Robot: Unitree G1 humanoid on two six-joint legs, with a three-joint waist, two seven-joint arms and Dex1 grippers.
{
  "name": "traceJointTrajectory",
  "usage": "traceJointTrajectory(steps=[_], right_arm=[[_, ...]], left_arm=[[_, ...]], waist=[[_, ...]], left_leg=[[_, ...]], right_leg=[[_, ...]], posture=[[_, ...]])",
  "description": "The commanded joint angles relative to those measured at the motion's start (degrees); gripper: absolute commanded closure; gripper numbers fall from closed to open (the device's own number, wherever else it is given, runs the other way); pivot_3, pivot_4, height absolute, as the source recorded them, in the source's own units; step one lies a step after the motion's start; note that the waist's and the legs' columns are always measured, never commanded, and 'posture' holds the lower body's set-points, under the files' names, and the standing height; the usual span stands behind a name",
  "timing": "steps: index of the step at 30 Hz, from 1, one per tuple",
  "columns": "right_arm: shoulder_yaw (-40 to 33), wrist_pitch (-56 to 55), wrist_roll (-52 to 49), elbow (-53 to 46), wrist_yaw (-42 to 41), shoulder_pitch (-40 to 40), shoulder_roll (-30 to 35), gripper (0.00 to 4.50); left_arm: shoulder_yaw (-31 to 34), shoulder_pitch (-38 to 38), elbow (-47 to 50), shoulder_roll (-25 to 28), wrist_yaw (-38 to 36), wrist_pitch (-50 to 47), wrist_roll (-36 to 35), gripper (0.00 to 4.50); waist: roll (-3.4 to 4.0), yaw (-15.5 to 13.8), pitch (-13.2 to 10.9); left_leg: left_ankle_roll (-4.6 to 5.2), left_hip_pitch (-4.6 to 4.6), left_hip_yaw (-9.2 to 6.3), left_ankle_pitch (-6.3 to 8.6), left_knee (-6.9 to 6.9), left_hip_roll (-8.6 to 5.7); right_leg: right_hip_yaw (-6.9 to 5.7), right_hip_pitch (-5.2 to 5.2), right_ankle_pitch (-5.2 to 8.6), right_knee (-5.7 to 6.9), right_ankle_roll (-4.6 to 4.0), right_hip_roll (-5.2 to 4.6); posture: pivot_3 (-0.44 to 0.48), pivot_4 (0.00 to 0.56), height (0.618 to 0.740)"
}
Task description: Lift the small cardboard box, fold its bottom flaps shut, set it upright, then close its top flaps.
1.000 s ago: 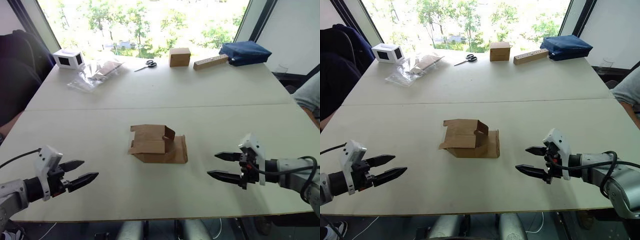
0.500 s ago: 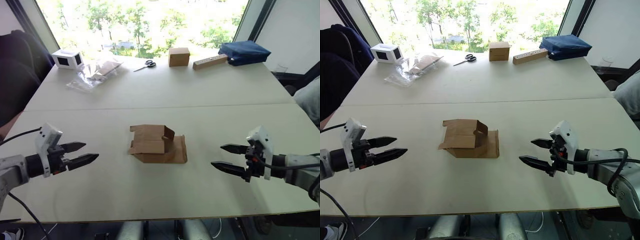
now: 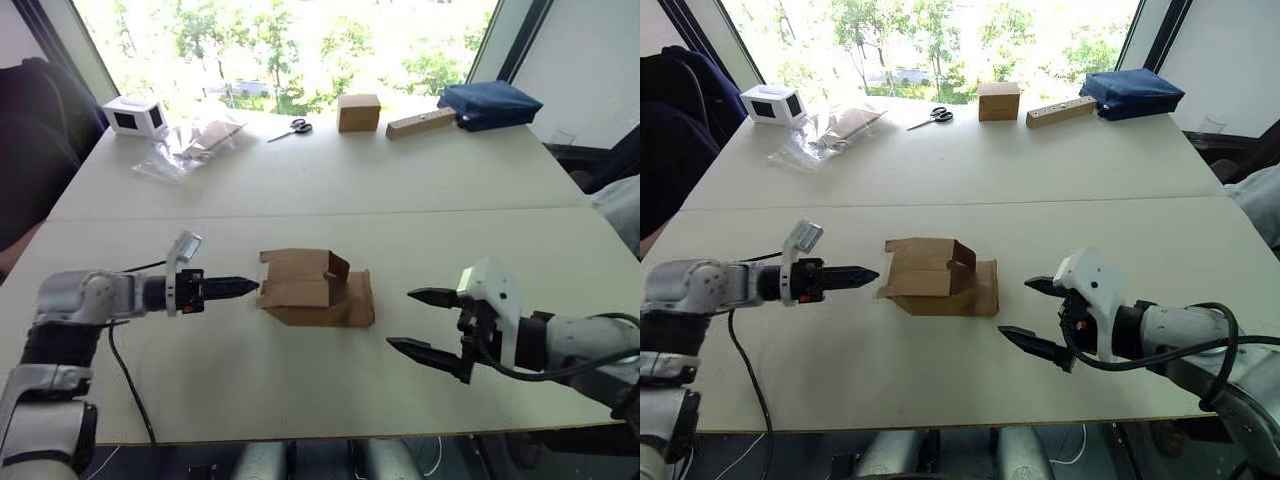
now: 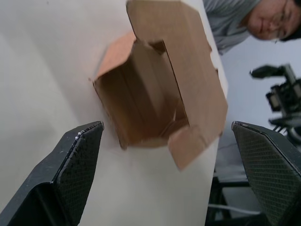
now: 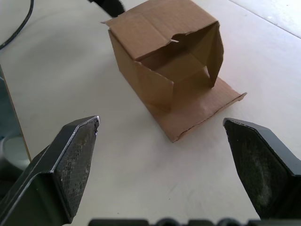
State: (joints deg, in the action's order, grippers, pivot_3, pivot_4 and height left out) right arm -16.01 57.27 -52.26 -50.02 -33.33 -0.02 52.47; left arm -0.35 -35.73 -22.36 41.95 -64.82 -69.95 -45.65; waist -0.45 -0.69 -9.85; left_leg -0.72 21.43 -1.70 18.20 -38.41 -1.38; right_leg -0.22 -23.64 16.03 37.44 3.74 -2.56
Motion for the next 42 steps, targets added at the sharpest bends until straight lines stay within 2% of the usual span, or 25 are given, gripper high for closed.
traceJointTrajectory(steps=[1,11,16,30,31,32,33,37,41,42], right_arm=[[-0.8,0.6,-1.7,-4.9,2.7,0.2,1.0,0.04],[-0.1,-0.3,-1.5,-6.6,7.4,3.7,0.0,0.04],[0.6,-1.9,-0.2,-6.7,8.4,5.9,-0.7,0.04],[3.5,-5.5,4.7,-6.3,8.9,8.0,-1.9,0.04],[3.5,-5.6,4.8,-6.3,9.0,8.0,-2.0,0.0],[3.5,-5.6,4.9,-6.3,9.1,8.0,-2.1,0.0],[3.5,-5.6,5.0,-6.3,9.2,8.1,-2.2,0.0],[3.7,-5.6,5.2,-6.3,9.6,7.8,-2.3,0.0],[3.4,-5.5,4.7,-6.2,10.0,8.0,-2.7,0.0],[3.1,-5.4,4.1,-6.0,10.3,7.9,-3.1,0.0]], left_arm=[[-1.7,-4.0,-3.3,-1.3,-2.6,-1.3,1.4,0.0],[-6.8,-9.4,-7.4,-4.5,-8.3,-1.9,4.9,0.0],[-6.7,-10.9,-8.8,-4.7,-10.1,-3.2,5.3,0.0],[-5.5,-12.7,-13.7,-11.4,-9.0,-1.2,7.8,0.0],[-5.6,-12.8,-14.2,-11.8,-9.1,-0.8,8.1,0.49],[-5.5,-12.8,-14.4,-12.2,-9.2,-0.5,8.2,0.66],[-5.4,-12.9,-14.5,-12.4,-9.4,-0.2,8.3,1.13],[-5.2,-13.6,-15.7,-13.4,-9.6,0.1,8.7,2.58],[-4.7,-13.9,-16.1,-13.9,-10.1,0.2,8.6,4.36],[-4.2,-13.9,-16.0,-13.9,-10.1,0.2,8.4,4.47]], waist=[[0.0,0.0,0.0],[-0.02,0.0,0.0],[-0.02,0.0,0.0],[-0.04,0.0,0.0],[-0.04,0.0,0.0],[-0.04,0.0,0.0],[-0.04,0.0,0.0],[-0.04,0.0,0.0],[-0.04,0.0,0.0],[-0.04,0.0,0.0]], left_leg=[[0.0,0.0,0.0,0.0,-0.02,0.0],[0.0,0.02,0.0,0.0,-0.09,0.0],[0.04,0.09,-0.01,0.03,-0.33,0.01],[0.16,0.11,-0.01,0.09,-0.61,0.0],[0.16,0.11,-0.01,0.09,-0.61,0.0],[0.16,0.11,-0.01,0.09,-0.61,0.0],[0.16,0.1,-0.01,0.09,-0.61,0.0],[0.16,0.11,-0.01,0.09,-0.61,0.0],[0.16,0.1,-0.01,0.09,-0.61,0.0],[0.16,0.1,-0.01,0.09,-0.62,0.0]], right_leg=[[0.0,0.0,0.0,0.01,0.0,0.0],[0.0,0.0,0.0,0.04,0.0,0.0],[0.0,0.02,0.0,0.1,0.01,0.01],[0.0,0.1,-0.01,0.19,0.06,0.03],[0.0,0.1,-0.01,0.2,0.06,0.03],[0.0,0.1,-0.01,0.2,0.06,0.03],[0.0,0.1,-0.01,0.21,0.06,0.03],[0.0,0.09,-0.01,0.21,0.06,0.03],[0.0,0.1,-0.01,0.21,0.06,0.03],[0.0,0.1,-0.01,0.21,0.06,0.03]], posture=[[0.0,0.15,0.74],[0.0,0.15,0.74],[0.0,0.15,0.74],[0.0,0.15,0.74],[0.0,0.15,0.74],[0.0,0.15,0.74],[0.0,0.15,0.74],[0.0,0.15,0.74],[0.0,0.15,0.74],[0.0,0.15,0.74]])
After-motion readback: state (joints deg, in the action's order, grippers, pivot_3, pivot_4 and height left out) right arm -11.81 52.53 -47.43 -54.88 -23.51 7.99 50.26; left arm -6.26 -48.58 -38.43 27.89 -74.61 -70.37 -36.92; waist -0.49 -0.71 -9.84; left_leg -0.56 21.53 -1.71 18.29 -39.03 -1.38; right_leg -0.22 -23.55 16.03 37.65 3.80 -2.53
